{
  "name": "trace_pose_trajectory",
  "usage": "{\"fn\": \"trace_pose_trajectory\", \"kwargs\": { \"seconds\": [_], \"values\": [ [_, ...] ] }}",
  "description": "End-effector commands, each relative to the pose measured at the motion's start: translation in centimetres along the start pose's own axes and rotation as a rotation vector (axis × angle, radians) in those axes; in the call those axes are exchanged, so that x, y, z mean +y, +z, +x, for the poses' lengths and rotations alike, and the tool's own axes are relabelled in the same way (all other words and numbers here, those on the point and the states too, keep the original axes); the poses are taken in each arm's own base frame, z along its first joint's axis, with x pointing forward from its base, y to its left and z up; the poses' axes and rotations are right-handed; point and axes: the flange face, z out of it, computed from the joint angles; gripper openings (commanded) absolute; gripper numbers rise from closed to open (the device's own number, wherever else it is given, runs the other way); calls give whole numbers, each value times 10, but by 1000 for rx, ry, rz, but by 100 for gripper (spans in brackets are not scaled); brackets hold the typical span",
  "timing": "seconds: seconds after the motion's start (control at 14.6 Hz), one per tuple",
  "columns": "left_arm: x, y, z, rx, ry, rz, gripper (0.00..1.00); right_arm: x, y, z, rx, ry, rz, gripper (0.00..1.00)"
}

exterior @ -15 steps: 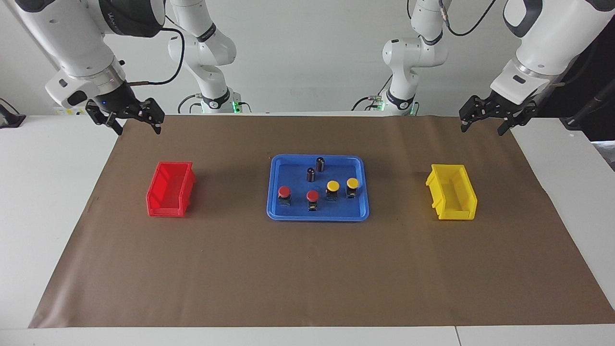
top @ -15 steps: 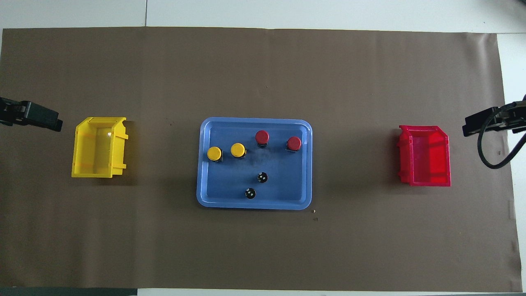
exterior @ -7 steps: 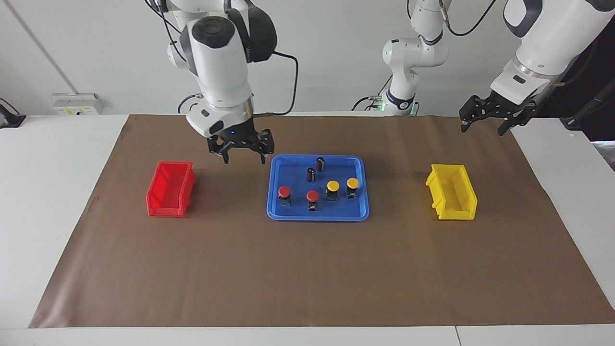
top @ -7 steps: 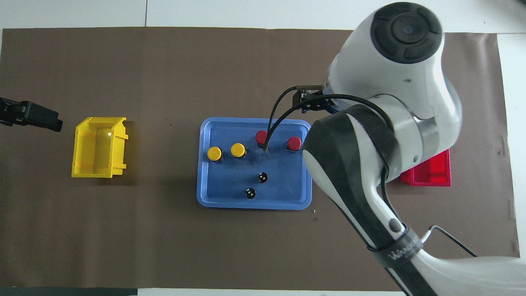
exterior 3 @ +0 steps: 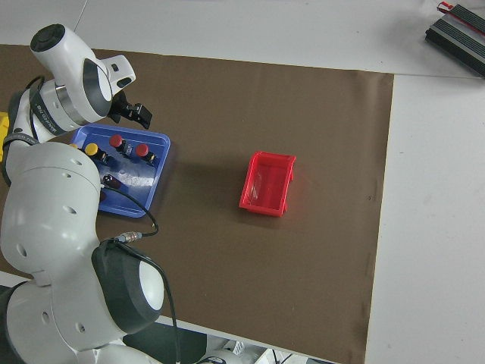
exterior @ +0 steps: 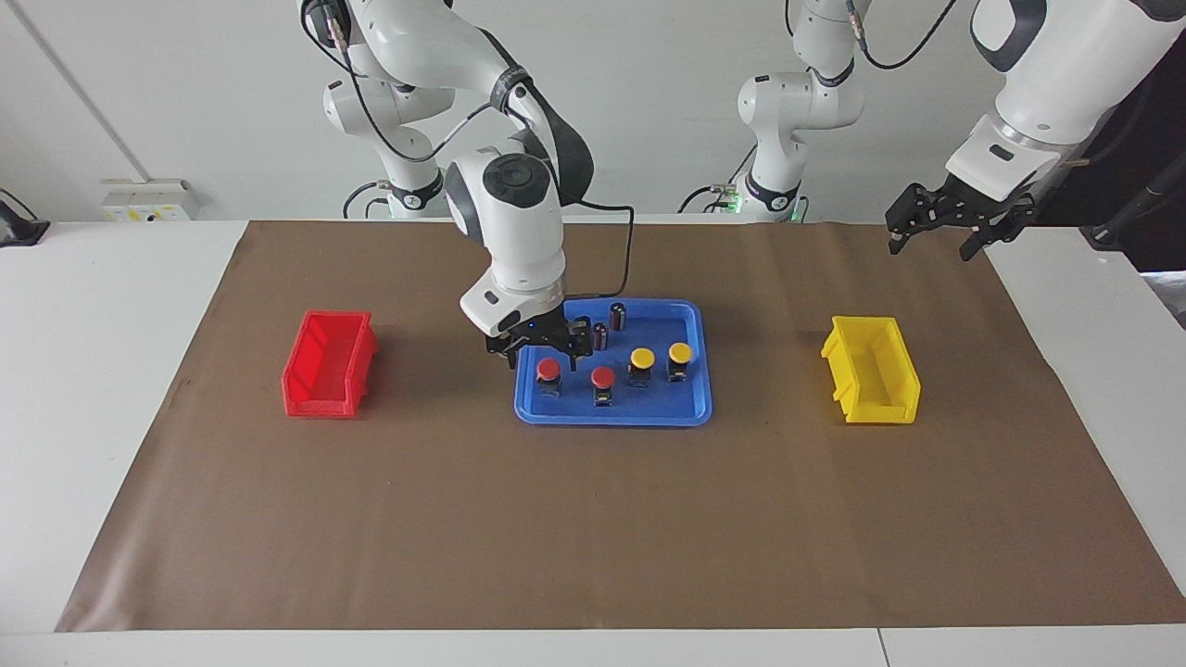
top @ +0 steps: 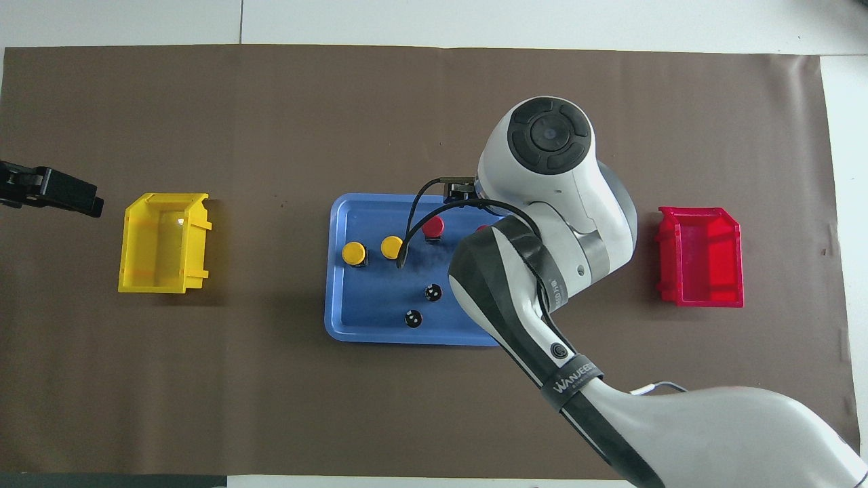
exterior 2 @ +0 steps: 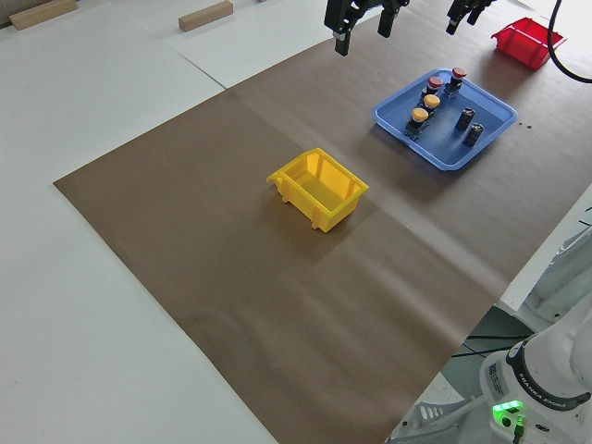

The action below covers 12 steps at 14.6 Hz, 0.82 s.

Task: Sort red and yellow buttons by color
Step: 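Reach the right gripper to a red button and grasp it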

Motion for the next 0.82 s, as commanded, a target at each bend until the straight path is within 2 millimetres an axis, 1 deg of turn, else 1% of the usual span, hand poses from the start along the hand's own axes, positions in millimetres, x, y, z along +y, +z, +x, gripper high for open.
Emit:
{"fn": "trace_pose_trajectory", "kwargs": {
  "seconds": [0.0, 0.14, 0.21, 0.48, 0.55, 0.62, 0.68, 0.75],
  "values": [
    [2, 3, -17, -45, 9, -19, 100, 5, 24, -17, -5, 6, -13, 88],
    [4, 4, -21, -68, 11, -21, 100, 9, 35, -23, -22, -1, -24, 84],
    [2, 5, -22, -71, 8, -22, 100, 9, 41, -26, -19, -5, -22, 83],
    [-1, 3, -22, -68, 0, -11, 100, 8, 50, -27, -10, -7, -14, 74],
    [-4, 2, -23, -65, 0, -11, 100, 9, 53, -28, -12, -7, -15, 70],
    [-13, 4, -24, -64, -15, -13, 100, 9, 54, -29, -15, -7, -17, 64],
    [-15, 5, -25, -64, -20, -13, 100, 10, 56, -30, -17, -7, -19, 58],
    [-11, 8, -27, -60, -18, -12, 100, 9, 57, -31, -20, -9, -20, 55]
  ]
}}
